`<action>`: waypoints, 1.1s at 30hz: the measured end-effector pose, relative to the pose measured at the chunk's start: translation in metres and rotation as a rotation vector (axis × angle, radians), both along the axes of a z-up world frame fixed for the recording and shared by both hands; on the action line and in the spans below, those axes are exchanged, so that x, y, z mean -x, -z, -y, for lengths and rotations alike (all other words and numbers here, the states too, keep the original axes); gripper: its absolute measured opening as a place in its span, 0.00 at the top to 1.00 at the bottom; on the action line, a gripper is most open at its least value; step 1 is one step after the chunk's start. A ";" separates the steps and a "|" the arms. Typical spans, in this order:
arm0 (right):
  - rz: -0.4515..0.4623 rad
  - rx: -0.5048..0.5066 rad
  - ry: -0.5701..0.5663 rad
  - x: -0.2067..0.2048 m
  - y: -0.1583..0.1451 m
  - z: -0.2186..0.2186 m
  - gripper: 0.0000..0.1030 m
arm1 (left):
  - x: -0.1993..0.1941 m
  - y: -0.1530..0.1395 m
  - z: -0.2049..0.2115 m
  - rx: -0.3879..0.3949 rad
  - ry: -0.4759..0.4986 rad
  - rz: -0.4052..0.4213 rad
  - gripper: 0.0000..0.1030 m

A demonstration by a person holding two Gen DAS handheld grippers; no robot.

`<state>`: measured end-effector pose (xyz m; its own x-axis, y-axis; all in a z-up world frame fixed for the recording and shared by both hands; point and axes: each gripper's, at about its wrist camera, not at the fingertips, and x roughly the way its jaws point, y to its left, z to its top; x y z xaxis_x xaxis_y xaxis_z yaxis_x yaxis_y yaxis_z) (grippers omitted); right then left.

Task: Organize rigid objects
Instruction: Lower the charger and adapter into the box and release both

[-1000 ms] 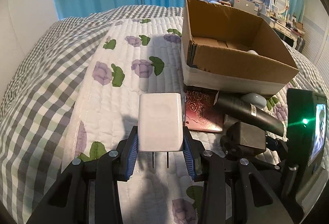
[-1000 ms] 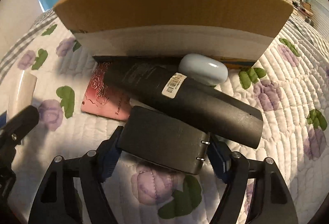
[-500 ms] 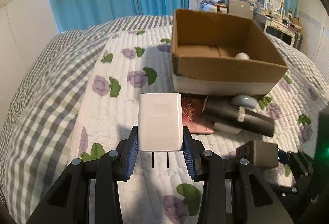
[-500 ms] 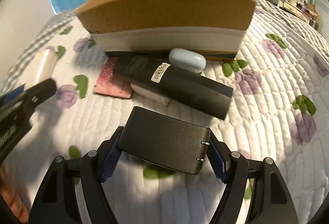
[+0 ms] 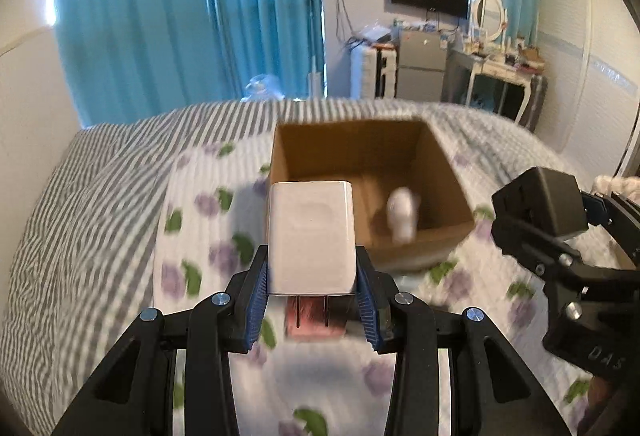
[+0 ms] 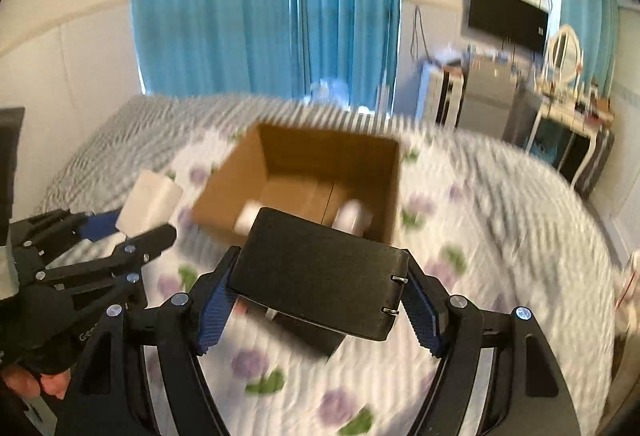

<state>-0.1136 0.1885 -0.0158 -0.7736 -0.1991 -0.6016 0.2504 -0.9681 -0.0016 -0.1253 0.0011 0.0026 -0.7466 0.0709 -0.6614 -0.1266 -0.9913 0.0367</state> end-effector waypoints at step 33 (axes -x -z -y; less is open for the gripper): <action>0.042 0.019 -0.011 0.154 0.024 -0.024 0.28 | 0.138 0.042 -0.024 0.064 0.003 0.095 0.38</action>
<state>-0.2672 0.2121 -0.0400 -0.7457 -0.2191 -0.6293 0.2602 -0.9652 0.0278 -0.2633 0.0247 -0.0391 -0.6800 0.0284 -0.7327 -0.1352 -0.9870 0.0872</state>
